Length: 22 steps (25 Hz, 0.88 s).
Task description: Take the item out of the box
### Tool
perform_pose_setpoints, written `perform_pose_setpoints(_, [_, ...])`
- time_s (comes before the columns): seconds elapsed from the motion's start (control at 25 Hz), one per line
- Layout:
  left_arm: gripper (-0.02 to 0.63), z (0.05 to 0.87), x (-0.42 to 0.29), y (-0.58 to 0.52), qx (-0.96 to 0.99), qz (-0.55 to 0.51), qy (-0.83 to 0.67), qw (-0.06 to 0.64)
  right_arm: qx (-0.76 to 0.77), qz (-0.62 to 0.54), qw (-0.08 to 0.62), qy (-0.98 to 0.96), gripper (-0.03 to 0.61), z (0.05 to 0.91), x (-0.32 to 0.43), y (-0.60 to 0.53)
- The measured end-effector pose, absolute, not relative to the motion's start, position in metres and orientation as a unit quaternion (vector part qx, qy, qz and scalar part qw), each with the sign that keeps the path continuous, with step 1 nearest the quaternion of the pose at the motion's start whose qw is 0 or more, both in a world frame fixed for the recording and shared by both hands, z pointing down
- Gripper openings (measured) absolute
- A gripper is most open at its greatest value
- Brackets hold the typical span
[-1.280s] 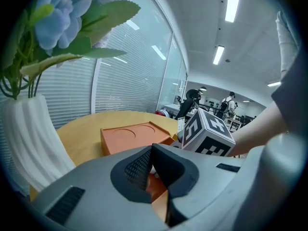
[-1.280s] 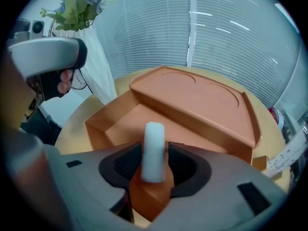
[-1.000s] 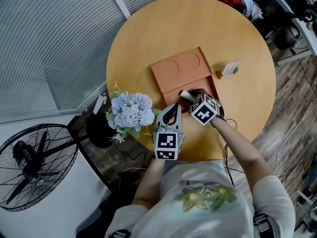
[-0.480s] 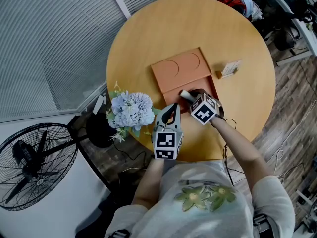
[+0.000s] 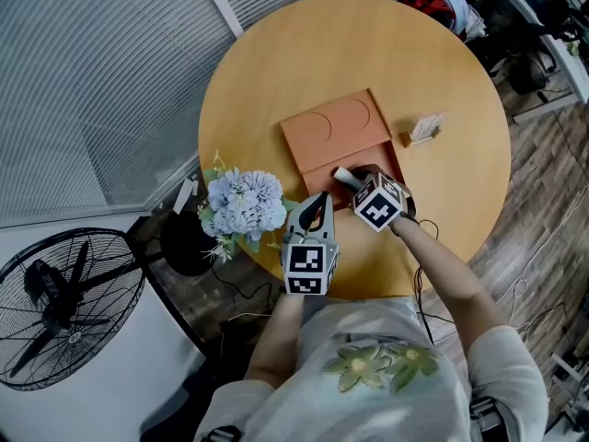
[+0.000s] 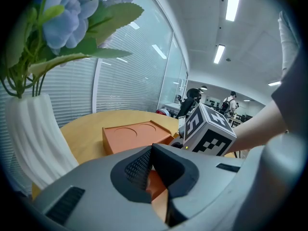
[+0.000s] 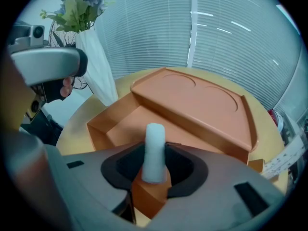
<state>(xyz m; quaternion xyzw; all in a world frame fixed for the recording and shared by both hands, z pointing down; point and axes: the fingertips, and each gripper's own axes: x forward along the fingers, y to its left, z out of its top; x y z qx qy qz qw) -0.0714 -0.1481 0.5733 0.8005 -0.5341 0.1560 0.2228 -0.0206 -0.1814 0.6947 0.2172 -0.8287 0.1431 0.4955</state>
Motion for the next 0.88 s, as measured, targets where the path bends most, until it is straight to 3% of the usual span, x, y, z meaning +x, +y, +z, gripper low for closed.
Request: perform_pose_setpoints(0.88, [0.0, 0.562, -0.075, -0.14, 0.799, 0.155, -0.539, 0.215, 0.227, 0.136, 0.47, -0.842, 0.141, 0.664, -0.018, -0.175])
